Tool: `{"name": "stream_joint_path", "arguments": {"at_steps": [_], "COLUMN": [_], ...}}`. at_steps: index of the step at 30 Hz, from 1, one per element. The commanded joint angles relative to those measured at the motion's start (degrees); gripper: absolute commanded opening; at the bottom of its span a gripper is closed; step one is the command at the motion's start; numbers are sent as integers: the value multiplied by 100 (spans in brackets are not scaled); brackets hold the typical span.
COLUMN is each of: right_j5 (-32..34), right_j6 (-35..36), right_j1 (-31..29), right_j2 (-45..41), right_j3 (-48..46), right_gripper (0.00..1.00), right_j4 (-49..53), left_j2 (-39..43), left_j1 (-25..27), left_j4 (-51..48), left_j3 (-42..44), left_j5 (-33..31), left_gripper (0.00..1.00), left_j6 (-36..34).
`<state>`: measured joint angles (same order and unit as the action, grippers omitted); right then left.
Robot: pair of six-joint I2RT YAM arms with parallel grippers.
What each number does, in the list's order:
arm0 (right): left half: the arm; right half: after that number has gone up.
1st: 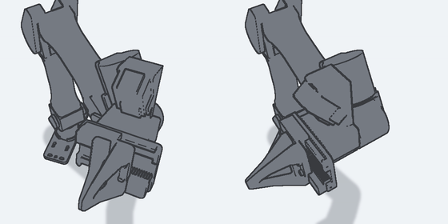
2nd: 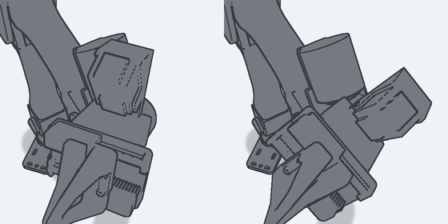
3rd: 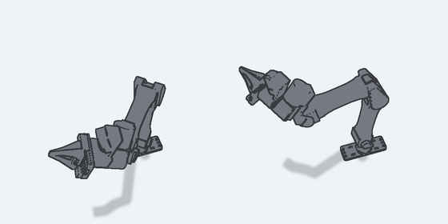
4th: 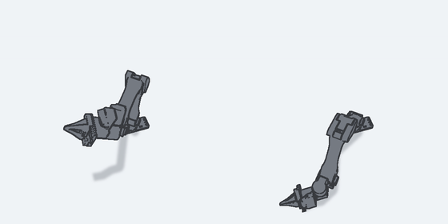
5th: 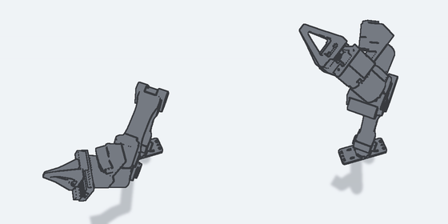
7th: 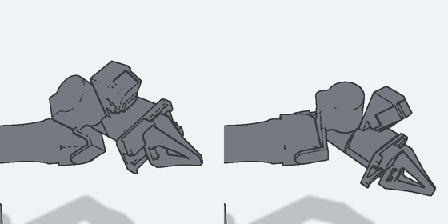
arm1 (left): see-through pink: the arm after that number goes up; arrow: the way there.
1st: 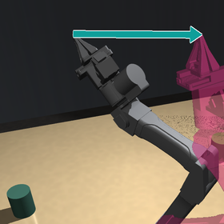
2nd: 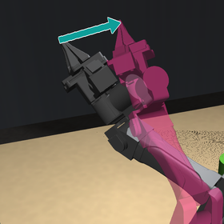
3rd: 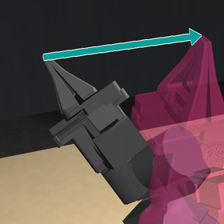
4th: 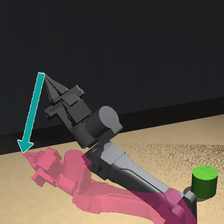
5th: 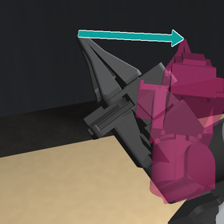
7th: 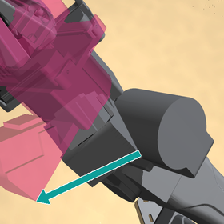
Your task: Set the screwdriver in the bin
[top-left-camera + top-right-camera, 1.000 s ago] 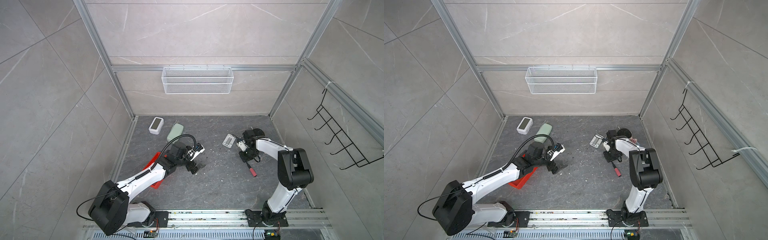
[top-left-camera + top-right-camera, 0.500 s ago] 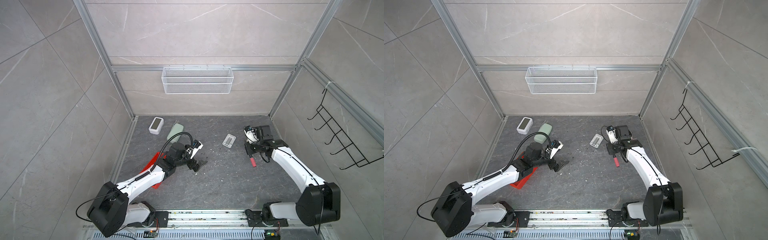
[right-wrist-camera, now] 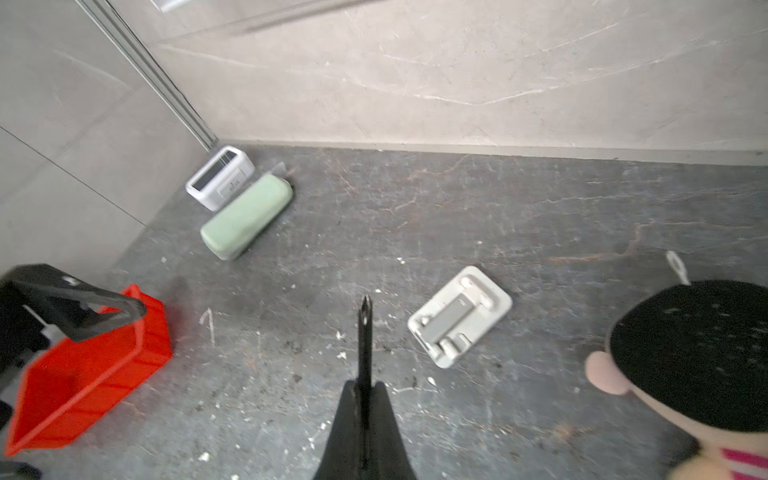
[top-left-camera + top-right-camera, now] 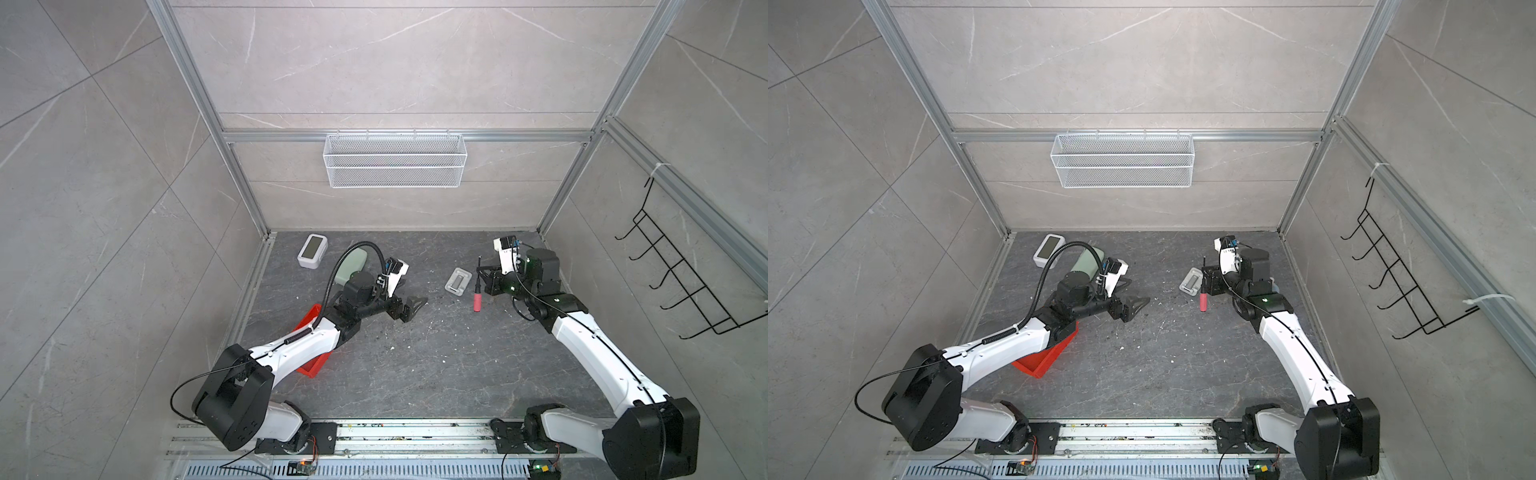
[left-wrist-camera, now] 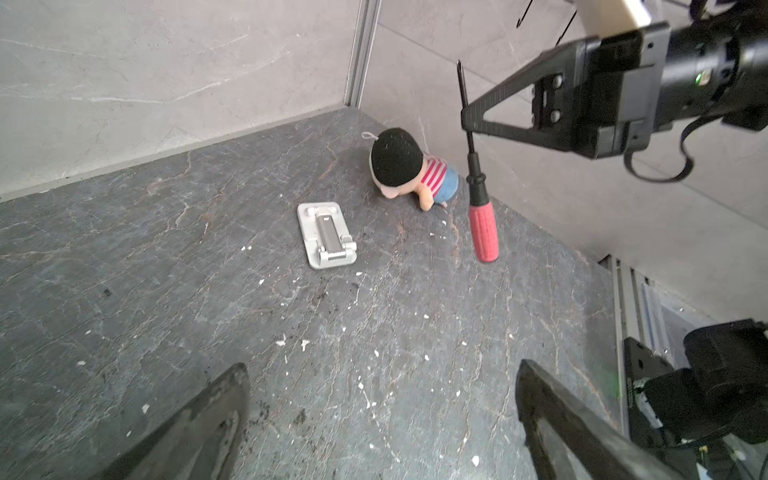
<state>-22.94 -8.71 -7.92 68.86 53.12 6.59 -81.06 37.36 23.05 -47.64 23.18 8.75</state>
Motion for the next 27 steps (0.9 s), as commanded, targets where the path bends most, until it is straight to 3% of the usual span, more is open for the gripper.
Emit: {"name": "stream_joint_path", "arguments": {"at_steps": [1,6,17,27], "right_j5": [-518,-475,189,123], "right_j6": [-1158,-2007,-2419,-2356], "right_j1": [-45,-293,-1329,-1546], "right_j2": [-126,-127,182,255], "right_j3": [-315,-665,-841,-768], "right_gripper": [0,0,0,0], "right_j4": [-1326,-2336,-3592,-3648], "left_j2": [-173,-457,-814,-897], "left_j1": [34,118,377,377], "left_j4": [672,964,1015,1077], "left_j3": [-324,-529,-894,-914], "left_j5": [262,301,347,310], "left_gripper": [100,100,93,68], "left_j6": [500,790,799,834]}}
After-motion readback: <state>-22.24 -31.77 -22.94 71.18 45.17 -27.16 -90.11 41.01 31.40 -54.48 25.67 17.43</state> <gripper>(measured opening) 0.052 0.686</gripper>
